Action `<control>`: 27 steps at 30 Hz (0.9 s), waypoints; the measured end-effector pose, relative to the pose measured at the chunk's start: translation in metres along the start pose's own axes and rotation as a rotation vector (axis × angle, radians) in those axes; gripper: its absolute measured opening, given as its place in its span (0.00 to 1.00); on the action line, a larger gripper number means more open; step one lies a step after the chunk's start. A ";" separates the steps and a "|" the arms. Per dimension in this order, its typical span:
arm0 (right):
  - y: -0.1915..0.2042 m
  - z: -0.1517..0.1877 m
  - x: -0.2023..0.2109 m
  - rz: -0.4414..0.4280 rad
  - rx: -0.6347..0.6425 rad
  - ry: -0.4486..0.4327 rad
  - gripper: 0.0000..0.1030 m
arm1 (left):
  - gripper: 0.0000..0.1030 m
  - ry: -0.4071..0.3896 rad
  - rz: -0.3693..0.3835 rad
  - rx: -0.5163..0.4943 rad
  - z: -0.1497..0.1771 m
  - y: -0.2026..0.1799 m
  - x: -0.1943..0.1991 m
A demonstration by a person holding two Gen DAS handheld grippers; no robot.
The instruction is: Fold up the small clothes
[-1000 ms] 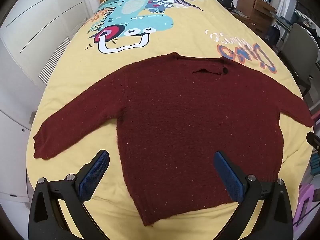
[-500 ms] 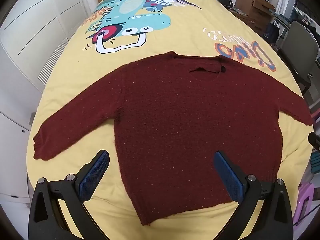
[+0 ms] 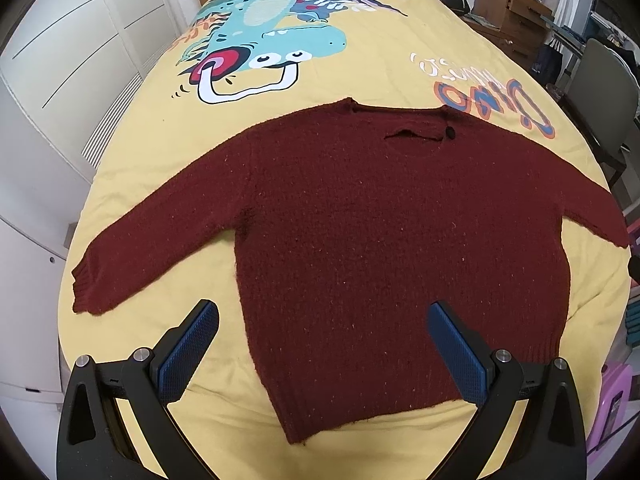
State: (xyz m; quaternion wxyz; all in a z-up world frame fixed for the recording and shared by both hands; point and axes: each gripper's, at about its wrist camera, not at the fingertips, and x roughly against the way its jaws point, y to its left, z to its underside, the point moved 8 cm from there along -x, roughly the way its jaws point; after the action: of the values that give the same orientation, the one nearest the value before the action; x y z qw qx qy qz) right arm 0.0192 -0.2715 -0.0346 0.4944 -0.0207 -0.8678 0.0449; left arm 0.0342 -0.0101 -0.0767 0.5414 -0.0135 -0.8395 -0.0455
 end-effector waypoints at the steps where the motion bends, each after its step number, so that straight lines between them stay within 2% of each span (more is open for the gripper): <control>1: 0.000 0.000 0.000 0.002 0.001 0.000 1.00 | 0.99 -0.001 0.000 0.000 0.000 0.000 0.000; 27: -0.004 0.002 -0.002 0.011 0.011 0.016 1.00 | 0.99 0.010 -0.001 -0.005 0.004 -0.001 -0.003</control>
State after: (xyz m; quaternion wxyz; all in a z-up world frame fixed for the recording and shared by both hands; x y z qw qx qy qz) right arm 0.0183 -0.2757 -0.0369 0.5011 -0.0233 -0.8635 0.0522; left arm 0.0320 -0.0107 -0.0816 0.5454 -0.0143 -0.8367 -0.0482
